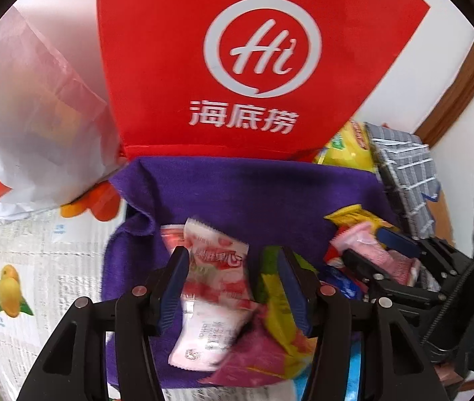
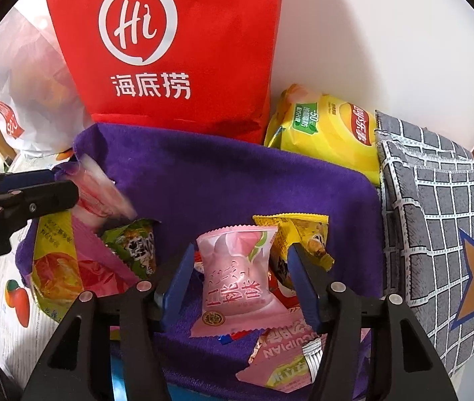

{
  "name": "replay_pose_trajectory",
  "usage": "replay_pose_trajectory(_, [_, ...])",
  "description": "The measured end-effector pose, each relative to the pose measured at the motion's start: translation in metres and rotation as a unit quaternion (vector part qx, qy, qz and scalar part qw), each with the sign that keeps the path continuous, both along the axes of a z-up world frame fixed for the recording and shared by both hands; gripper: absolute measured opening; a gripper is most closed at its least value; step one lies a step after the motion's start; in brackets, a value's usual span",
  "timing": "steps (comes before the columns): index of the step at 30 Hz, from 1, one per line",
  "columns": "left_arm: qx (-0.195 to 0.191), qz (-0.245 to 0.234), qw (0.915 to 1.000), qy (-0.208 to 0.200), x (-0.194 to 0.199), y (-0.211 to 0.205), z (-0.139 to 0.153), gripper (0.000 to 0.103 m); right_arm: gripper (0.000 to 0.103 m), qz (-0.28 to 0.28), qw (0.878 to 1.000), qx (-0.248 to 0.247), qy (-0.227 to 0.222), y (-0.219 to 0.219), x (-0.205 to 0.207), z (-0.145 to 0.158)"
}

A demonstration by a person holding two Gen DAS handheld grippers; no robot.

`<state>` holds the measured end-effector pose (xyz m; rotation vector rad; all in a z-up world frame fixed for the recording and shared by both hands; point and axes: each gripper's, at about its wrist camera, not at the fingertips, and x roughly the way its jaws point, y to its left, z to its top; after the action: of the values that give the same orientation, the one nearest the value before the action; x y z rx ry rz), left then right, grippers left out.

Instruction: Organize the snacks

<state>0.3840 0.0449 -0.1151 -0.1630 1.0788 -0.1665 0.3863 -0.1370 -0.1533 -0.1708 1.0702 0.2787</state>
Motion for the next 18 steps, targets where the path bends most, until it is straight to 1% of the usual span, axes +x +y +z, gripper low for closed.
replay_pose_trajectory(4, [0.016,0.001,0.9998,-0.007,-0.003,-0.004,0.005,0.056,0.064,0.0,1.0,0.002,-0.005,0.0,-0.003,0.005])
replay_pose_trajectory(7, [0.015,-0.003,0.9998,-0.011,-0.005,-0.006,0.009,0.063,0.068,0.001,1.0,0.005,-0.007,-0.001,-0.004,0.008])
replay_pose_trajectory(9, [0.02,-0.004,0.9996,-0.017,-0.007,-0.007,0.013,0.067,0.068,0.0,1.0,0.003,-0.01,-0.001,-0.005,0.01])
replay_pose_trajectory(11, [0.023,-0.005,0.9994,-0.024,-0.01,-0.007,0.018,0.068,0.069,-0.003,1.0,0.005,-0.01,-0.001,-0.004,0.013])
replay_pose_trajectory(14, [0.025,-0.003,0.9992,-0.032,-0.013,-0.006,0.025,0.07,0.07,-0.011,1.0,0.023,-0.006,-0.004,-0.005,0.02])
replay_pose_trajectory(16, [0.024,-0.001,0.999,-0.038,-0.015,-0.006,0.029,0.072,0.087,-0.023,0.999,0.034,-0.012,-0.008,-0.007,0.028])
replay_pose_trajectory(18, [0.022,0.0,0.9988,-0.044,-0.018,-0.005,0.034,0.073,0.09,-0.027,0.999,0.035,-0.03,-0.009,-0.011,0.036])
